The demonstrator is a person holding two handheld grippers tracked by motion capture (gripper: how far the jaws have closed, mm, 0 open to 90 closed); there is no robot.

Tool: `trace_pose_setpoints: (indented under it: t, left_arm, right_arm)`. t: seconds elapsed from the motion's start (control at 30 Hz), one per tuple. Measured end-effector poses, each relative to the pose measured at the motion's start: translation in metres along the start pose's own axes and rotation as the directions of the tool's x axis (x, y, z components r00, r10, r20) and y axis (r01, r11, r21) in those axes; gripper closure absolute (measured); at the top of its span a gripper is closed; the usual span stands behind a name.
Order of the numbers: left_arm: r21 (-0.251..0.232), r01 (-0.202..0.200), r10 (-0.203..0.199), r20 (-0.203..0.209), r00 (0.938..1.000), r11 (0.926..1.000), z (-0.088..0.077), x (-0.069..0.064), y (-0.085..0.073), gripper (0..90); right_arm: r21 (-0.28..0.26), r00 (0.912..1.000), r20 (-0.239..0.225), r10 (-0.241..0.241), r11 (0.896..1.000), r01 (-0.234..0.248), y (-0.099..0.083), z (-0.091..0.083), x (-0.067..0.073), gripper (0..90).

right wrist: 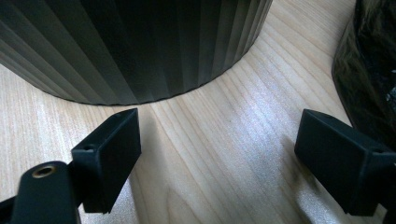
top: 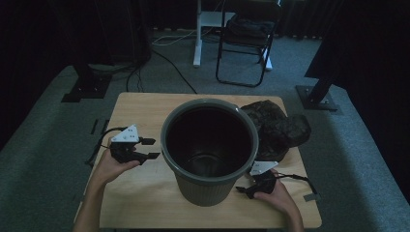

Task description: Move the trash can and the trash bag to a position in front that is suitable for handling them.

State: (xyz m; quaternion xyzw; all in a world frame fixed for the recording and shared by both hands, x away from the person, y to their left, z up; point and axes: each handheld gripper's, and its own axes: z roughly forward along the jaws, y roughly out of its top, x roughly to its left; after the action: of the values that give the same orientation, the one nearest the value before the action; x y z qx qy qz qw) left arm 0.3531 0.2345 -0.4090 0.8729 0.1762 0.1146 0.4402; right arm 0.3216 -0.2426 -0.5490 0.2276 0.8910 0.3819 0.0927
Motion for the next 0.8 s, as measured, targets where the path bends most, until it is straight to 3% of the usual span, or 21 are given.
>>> trace_pose_setpoints:
  t: [0.4, 0.8]
  left_arm:
    - [-0.022, -0.046, 0.045, -0.022, 0.9987, 0.9987, -0.02, 0.019, 0.033, 44.0]
    - [-0.05, -0.084, 0.082, -0.038, 0.9959, 0.9952, -0.04, 0.022, 0.061, 44.0]
  right_arm:
    - [0.0, 1.0, 0.0, 0.0, 1.0, 0.0, 0.0, 0.0, 0.0, 14.1]
    - [0.0, 1.0, 0.0, 0.0, 1.0, 0.0, 0.0, 0.0, 0.0, 14.1]
